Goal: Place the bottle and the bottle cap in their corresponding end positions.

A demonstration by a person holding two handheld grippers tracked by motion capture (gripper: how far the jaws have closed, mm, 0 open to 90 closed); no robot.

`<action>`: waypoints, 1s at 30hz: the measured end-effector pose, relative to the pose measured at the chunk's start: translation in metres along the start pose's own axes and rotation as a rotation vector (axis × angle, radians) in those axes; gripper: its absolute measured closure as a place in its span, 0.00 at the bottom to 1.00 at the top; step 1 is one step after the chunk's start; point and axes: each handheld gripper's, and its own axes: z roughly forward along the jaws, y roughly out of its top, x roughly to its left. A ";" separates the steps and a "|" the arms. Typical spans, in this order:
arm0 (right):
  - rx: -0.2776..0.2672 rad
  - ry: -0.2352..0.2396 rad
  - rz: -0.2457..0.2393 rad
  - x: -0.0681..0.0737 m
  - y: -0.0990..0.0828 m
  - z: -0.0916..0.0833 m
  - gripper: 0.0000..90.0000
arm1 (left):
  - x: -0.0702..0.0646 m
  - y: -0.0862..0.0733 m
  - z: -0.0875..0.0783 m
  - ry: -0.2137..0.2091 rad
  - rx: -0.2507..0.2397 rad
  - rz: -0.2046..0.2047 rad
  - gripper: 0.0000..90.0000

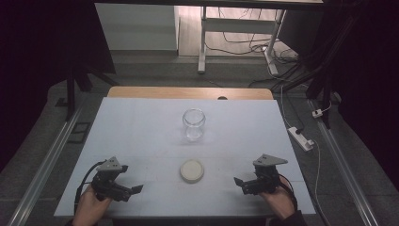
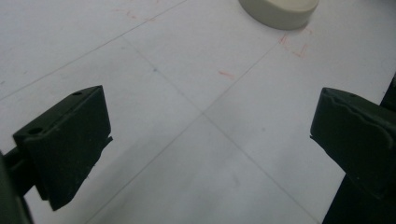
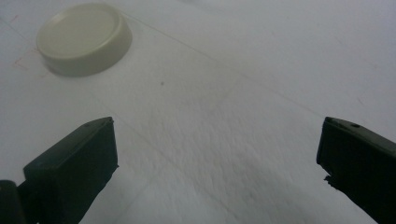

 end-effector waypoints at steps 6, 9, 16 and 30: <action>0.003 -0.020 0.042 -0.005 -0.017 -0.016 0.00 | 0.003 -0.014 -0.013 0.032 -0.012 -0.031 0.00; 0.000 -0.032 0.059 -0.006 -0.024 -0.024 0.00 | 0.005 -0.021 -0.020 0.046 -0.021 -0.050 0.00; 0.005 -0.053 0.090 -0.006 -0.036 -0.037 0.00 | 0.006 -0.037 -0.032 0.072 -0.026 -0.084 0.00; 0.000 -0.075 0.138 -0.004 -0.047 -0.056 0.00 | 0.005 -0.052 -0.043 0.113 -0.017 -0.117 0.00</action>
